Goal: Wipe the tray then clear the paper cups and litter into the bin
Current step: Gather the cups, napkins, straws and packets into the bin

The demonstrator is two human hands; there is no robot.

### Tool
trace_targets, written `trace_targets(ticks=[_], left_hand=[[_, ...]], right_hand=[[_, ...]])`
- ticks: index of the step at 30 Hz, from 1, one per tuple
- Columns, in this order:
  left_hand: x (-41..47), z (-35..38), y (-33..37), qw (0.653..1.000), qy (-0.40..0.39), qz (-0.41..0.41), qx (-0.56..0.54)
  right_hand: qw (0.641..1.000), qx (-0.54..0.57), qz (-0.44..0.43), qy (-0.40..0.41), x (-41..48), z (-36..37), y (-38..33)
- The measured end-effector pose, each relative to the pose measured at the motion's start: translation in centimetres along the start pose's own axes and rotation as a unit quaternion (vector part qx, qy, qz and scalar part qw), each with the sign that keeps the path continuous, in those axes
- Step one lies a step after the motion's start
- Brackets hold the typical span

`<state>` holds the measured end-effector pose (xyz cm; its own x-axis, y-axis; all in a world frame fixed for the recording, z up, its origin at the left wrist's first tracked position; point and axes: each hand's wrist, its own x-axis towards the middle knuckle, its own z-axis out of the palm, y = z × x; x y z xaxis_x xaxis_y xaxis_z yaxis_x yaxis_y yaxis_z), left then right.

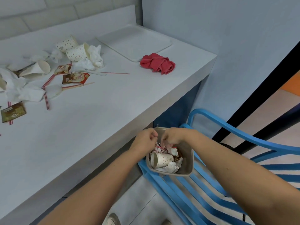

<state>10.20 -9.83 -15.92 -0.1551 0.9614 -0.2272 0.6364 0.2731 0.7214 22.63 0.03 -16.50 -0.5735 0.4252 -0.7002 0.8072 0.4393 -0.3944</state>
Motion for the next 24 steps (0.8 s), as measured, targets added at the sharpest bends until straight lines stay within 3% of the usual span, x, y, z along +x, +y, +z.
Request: trace_targets(ticks=[10,17,24], left_hand=[[-0.8,-7.5,3.8,0.979,0.17,0.088,-0.067],[-0.8,-14.8,0.2,0.971,0.234,0.048,-0.02],[-1.7,-21.5,-6.5,0.968,0.247,-0.035,0.021]], right_hand=[[0.998,-0.052,0.017,-0.019,-4.9,-7.4,-8.0],[0.992,-0.092,-0.028,0.083,-3.9,-9.5,-15.6],[0.982,-0.079,-0.081,0.152,0.0,-9.5,-22.5]])
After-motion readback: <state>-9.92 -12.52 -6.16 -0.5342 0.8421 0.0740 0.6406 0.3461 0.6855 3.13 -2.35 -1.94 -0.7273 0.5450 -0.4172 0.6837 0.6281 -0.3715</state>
